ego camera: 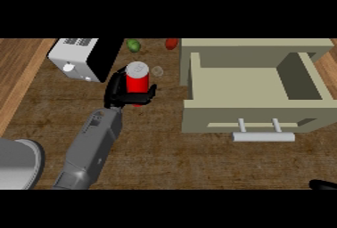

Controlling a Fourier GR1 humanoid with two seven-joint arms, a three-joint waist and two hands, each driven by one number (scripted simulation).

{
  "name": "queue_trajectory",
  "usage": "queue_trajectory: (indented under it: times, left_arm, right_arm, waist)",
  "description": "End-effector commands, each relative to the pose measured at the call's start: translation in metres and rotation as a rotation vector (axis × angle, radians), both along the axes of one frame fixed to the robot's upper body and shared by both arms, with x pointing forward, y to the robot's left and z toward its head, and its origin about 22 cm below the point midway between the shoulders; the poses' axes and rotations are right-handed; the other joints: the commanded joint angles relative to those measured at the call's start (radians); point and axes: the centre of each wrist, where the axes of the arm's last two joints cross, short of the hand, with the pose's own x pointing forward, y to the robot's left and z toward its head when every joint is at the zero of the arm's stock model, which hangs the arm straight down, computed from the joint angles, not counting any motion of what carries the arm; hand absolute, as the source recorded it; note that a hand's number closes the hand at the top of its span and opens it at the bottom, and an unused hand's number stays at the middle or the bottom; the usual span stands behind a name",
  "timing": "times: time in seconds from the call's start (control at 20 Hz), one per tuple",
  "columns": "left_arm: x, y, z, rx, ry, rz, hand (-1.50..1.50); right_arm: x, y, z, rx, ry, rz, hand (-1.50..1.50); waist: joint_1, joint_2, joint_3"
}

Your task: Pick up the can, place it into the drawer and close the drawer

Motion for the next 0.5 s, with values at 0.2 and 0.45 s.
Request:
queue_trajectory:
  times: [0.2, 0.45]
  left_arm:
    - [0.013, -0.051, 0.089, 0.004, -0.037, -0.080, 1.50]
    - [0.026, -0.069, 0.159, 0.007, -0.044, -0.080, 1.50]
  right_arm:
    - [0.004, 0.017, -0.003, 0.005, -0.012, -0.011, -1.50]
    - [-0.006, 0.005, -0.002, -0.010, -0.003, 0.016, -1.50]
  waist:
    - [-0.004, 0.000, 0.000]
    - [-0.010, 0.003, 0.000]
